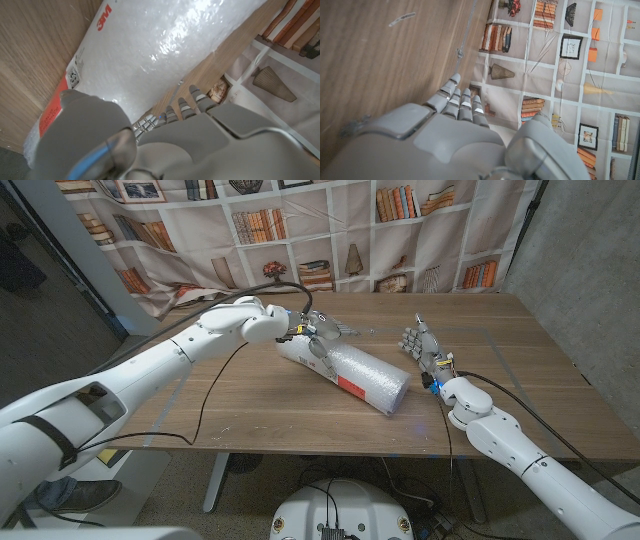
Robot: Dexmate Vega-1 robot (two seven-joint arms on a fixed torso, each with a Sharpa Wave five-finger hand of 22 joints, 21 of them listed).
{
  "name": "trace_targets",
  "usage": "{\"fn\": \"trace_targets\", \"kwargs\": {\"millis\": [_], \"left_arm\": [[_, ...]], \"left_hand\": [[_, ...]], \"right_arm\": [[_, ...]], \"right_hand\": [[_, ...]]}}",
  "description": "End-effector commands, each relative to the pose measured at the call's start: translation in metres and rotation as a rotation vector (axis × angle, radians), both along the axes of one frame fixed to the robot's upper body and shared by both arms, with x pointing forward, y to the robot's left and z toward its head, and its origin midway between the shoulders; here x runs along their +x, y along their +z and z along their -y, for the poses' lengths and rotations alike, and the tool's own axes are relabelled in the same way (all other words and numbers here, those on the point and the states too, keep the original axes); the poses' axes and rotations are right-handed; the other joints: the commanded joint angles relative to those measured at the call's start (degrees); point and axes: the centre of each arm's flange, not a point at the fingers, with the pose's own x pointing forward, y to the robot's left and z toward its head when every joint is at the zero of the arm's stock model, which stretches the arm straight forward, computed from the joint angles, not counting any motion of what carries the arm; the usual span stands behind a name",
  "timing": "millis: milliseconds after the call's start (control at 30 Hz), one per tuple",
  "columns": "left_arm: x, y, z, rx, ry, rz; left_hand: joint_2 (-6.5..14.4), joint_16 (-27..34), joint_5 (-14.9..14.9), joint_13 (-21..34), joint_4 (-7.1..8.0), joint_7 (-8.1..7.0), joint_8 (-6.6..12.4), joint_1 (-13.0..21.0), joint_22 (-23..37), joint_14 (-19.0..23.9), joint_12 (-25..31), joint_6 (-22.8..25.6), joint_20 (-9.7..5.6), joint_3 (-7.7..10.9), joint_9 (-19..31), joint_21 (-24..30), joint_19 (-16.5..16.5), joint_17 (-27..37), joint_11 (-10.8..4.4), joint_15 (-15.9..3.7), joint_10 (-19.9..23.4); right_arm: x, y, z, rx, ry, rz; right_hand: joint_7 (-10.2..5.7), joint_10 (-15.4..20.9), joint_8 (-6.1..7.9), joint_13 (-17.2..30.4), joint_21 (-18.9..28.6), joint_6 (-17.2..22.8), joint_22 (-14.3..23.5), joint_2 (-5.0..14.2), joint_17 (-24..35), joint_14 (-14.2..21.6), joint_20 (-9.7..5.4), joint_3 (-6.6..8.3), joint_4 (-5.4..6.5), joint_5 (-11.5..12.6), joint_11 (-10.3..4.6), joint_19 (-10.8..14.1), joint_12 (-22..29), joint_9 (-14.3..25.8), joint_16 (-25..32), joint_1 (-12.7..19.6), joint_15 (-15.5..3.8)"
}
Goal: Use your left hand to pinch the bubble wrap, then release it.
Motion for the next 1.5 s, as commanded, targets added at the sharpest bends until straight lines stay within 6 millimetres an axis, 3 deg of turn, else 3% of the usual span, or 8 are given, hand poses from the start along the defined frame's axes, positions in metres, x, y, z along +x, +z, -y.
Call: {"fn": "trace_targets", "kwargs": {"millis": [33,267,600,1267,1500], "left_arm": [[-0.005,0.025,-0.019,-0.151,-0.042,-0.097],[-0.012,0.044,-0.044,-0.348,-0.112,-0.151],[-0.015,0.054,-0.101,-0.747,-0.246,-0.222],[-0.021,0.01,-0.188,-1.291,-0.335,-0.28],[-0.021,-0.012,-0.217,-1.467,-0.316,-0.271]], "left_hand": [[0.11,0.67,0.44,0.08,0.14,-0.35,0.81,-0.42,0.17,0.93,0.82,1.33,-0.02,-0.54,0.28,0.46,0.27,0.25,-0.11,-0.11,1.55],[0.73,0.95,0.67,0.06,0.3,-0.35,1.34,-0.85,0.17,1.73,1.27,2.67,0.03,-0.5,0.24,0.61,0.33,0.26,-0.18,-0.46,2.69],[2.22,1.15,0.81,0.03,1.01,-0.13,1.55,-2.43,0.24,2.37,1.61,3.57,0.17,-0.44,0.19,0.44,-0.54,0.37,0.98,-0.19,3.85],[4.51,1.29,0.64,-0.09,1.44,0.3,2.28,-4.99,0.26,3.23,2.0,6.67,-1.05,-0.44,0.0,0.48,-1.7,0.35,2.16,0.43,5.86],[5.13,1.42,0.52,-0.14,1.35,0.55,2.5,-5.56,0.23,3.93,2.15,7.85,-1.77,-0.42,-0.07,0.7,-1.35,0.29,2.61,0.5,6.75]], "right_arm": [[0.002,0.001,-0.001,0.001,0.001,0.003],[0.003,0.001,-0.002,0.004,0.003,0.008],[0.003,-0.001,-0.003,0.008,0.004,0.008],[0.007,0.004,-0.004,0.007,0.013,0.049],[0.003,0.008,-0.009,0.016,0.017,0.124]], "right_hand": [[0.26,0.19,-0.02,0.19,-0.15,0.44,0.23,0.61,0.11,0.01,-0.1,0.03,-0.56,0.1,0.12,-0.02,0.2,0.1,0.24,0.3,0.54],[0.22,0.26,-0.02,0.19,-0.15,0.46,0.23,0.64,0.1,0.02,-0.08,0.07,-0.63,0.09,0.16,-0.02,0.23,0.1,0.25,0.39,0.55],[0.17,0.22,-0.02,0.19,-0.15,0.45,0.23,0.63,0.11,0.0,-0.1,0.07,-0.68,0.07,0.17,-0.02,0.21,0.1,0.25,0.43,0.52],[-0.08,0.47,0.05,0.19,-0.11,0.63,0.24,0.57,0.13,0.21,-0.07,0.03,-0.73,0.02,0.03,0.08,0.31,0.1,0.35,0.39,0.49],[0.1,2.52,0.63,0.19,0.29,2.39,0.24,0.57,0.13,1.52,-0.24,0.0,-0.78,0.0,-0.18,1.2,1.06,0.1,0.76,0.35,0.01]]}}
